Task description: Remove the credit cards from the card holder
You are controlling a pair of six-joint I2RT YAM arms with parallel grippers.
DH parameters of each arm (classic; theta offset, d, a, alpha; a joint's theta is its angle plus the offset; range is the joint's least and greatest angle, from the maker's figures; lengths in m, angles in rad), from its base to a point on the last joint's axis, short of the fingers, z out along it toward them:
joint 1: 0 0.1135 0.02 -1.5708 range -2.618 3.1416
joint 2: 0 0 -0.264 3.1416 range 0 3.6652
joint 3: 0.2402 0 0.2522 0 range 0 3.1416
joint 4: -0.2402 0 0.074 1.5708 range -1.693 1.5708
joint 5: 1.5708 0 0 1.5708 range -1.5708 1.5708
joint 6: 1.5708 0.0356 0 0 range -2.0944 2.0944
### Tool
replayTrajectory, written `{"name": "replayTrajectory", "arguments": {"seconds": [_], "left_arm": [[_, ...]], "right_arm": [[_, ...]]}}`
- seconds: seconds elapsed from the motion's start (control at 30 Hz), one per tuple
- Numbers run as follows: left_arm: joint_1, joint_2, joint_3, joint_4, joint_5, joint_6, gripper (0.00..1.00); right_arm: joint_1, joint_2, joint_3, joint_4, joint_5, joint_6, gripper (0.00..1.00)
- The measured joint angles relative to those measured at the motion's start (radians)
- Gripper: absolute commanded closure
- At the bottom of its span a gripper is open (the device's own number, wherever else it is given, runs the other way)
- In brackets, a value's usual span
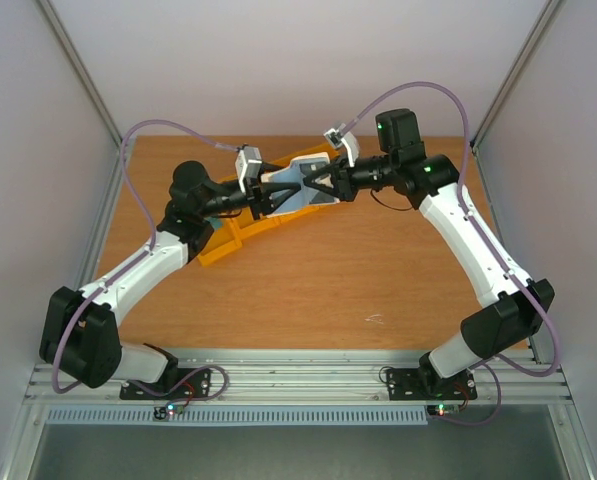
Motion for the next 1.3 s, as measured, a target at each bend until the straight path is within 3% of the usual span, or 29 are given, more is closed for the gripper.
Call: {"name": "replayTrajectory", "arguments": {"seconds": [0.1,0.3,0.5,0.87,1.03,1.3], "left_arm": [[-0.004,-0.001,-0.001,-0.013,-0.018,-0.005,0.99],[-0.005,-0.007,-0.006,-0.021,-0.025,-0.01,1.0],[-0.004,-0.01,-0.008,-0.023,-0.058,-0.002,1.0],[-0.002,-0.023,-0.024,-0.01,-0.04,0.039,1.0],[0.001,-0.023,-0.035,-0.008,-0.018,0.056,1.0],[0.001,-0.024,-0.037,-0.005,-0.01,0.061,1.0]], "right_arm": [[-0.003,0.0,0.005,-0.005,0.025,-0.023,0.99],[-0.009,0.0,0.007,-0.009,0.027,-0.038,0.95],[-0.013,-0.001,0.008,-0.029,0.01,-0.055,0.67],[-0.124,-0.013,0.005,-0.054,-0.147,-0.032,0.59],[-0.135,-0.018,0.0,-0.035,-0.187,0.002,0.76],[-0.142,-0.018,-0.003,-0.022,-0.212,0.04,0.94]]}}
